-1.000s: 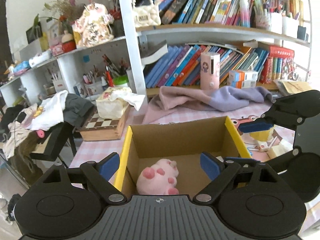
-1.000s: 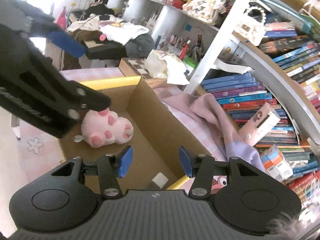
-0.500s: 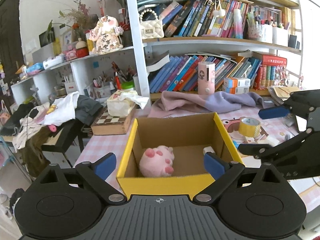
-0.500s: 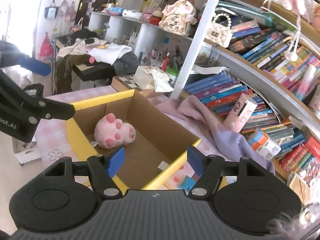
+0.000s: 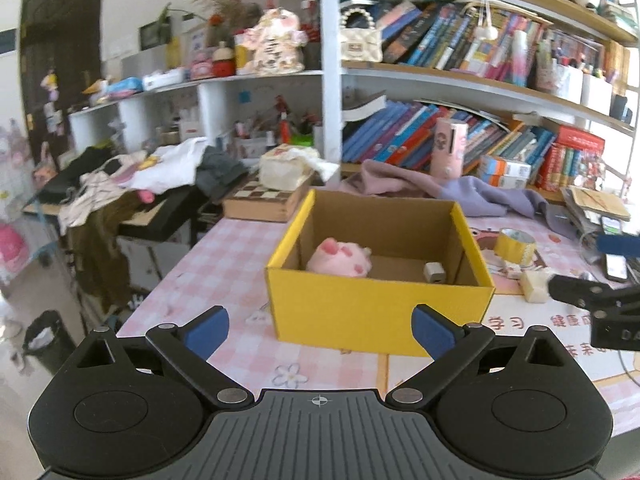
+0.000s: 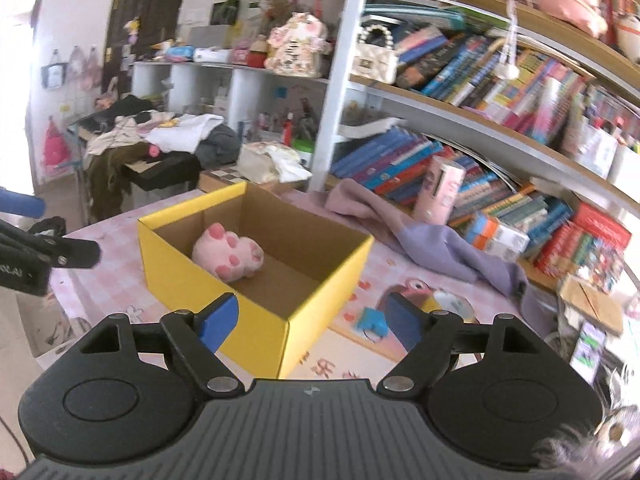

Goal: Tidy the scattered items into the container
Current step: 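Withdraw both tools from the box back toward the remaining items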

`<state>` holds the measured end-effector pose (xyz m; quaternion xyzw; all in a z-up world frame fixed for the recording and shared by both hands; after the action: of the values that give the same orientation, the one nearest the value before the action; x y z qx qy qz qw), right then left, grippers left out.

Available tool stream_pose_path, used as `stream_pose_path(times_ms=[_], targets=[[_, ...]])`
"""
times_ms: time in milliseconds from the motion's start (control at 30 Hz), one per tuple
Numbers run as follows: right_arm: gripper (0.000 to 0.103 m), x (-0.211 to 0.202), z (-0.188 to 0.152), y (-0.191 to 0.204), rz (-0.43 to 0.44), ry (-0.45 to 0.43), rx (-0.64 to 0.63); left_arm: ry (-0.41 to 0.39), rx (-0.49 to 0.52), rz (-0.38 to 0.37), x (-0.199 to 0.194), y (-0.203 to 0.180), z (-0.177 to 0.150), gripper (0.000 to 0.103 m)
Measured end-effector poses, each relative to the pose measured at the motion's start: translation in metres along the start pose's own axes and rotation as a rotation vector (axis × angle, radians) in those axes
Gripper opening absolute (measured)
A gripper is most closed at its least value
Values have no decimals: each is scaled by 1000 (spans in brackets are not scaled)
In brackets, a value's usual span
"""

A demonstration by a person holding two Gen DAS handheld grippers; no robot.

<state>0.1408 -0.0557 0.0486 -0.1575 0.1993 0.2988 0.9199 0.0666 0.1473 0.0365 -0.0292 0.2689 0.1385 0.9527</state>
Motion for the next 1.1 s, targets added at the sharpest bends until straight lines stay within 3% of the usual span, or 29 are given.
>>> stream_pose_path(times_ms=[200,367,767,1100], targets=[[81,-12,-29,6,-77,10,69,22,-9,21,-7,1,-19,100],[81,-16,-48,13,-93,53,106,59,6,13,-11,-2,-37,100],[87,-26,-72,35,-101,124,23,132,118,-95,-7,-38,-63,100],[88,-30,-88,18,-169,184,3,184,172,-188,5,-70,-73,100]])
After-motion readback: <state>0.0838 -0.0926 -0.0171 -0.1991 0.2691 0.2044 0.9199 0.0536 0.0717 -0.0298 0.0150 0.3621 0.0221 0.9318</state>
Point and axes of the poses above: each gripper's, at about its wrist camera, not at the fingertips, and x roughly the way its jaws point, y to its left, z to its top, the point moved 3 cm from there along x, roughly the way its jaws point, and after that the axes turned 1 degree about -y, right-handed, at the moved point
